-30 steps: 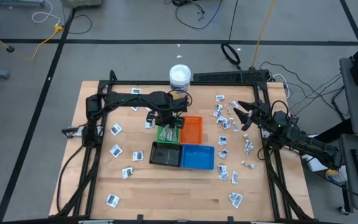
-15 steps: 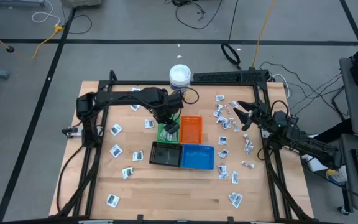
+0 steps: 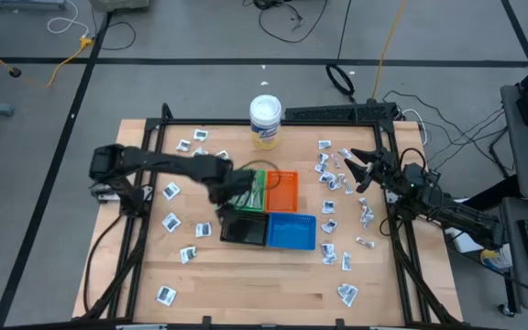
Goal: Pick & Place First Aid Supplies
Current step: Put the towelette pack into the black bin
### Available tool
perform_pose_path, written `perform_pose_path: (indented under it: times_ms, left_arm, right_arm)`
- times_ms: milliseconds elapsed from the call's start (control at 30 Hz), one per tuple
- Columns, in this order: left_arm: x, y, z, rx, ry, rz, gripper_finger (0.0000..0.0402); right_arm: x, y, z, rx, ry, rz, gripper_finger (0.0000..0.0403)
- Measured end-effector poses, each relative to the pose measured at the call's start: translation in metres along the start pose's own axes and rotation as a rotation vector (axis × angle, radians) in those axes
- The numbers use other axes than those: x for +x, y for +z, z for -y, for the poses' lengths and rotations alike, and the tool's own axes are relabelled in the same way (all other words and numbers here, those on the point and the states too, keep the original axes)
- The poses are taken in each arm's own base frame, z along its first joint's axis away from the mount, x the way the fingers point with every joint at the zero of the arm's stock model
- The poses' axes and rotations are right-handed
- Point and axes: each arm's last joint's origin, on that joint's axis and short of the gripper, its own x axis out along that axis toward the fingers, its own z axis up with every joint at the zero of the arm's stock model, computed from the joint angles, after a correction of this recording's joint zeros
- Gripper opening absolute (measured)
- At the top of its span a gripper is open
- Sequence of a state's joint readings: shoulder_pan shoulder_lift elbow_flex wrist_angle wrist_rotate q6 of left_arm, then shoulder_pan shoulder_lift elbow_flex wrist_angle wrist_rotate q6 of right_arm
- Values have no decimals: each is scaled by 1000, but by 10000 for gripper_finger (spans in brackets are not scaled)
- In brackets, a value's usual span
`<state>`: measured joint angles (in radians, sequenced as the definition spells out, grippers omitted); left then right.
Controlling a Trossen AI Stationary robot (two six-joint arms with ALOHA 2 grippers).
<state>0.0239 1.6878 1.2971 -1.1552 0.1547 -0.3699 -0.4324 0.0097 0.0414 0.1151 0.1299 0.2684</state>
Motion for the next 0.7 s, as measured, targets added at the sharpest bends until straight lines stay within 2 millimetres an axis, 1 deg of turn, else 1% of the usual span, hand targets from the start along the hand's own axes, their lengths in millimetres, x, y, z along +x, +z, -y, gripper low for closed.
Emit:
perform_pose_path:
  times_ms: [167, 367, 500, 700]
  left_arm:
    - [8, -48, 24, 13, 21, -38, 230]
    - [18, -96, 51, -20, 35, -74, 230]
    - [26, -126, 67, -38, 38, -114, 230]
    - [37, -164, 94, -43, 18, -121, 230]
  right_arm:
    - [0, 0, 0, 0, 0, 0, 243]
    - [0, 0, 0, 0, -1, 0, 242]
    - [0, 0, 0, 0, -1, 0, 242]
    - [0, 0, 0, 0, 0, 0, 242]
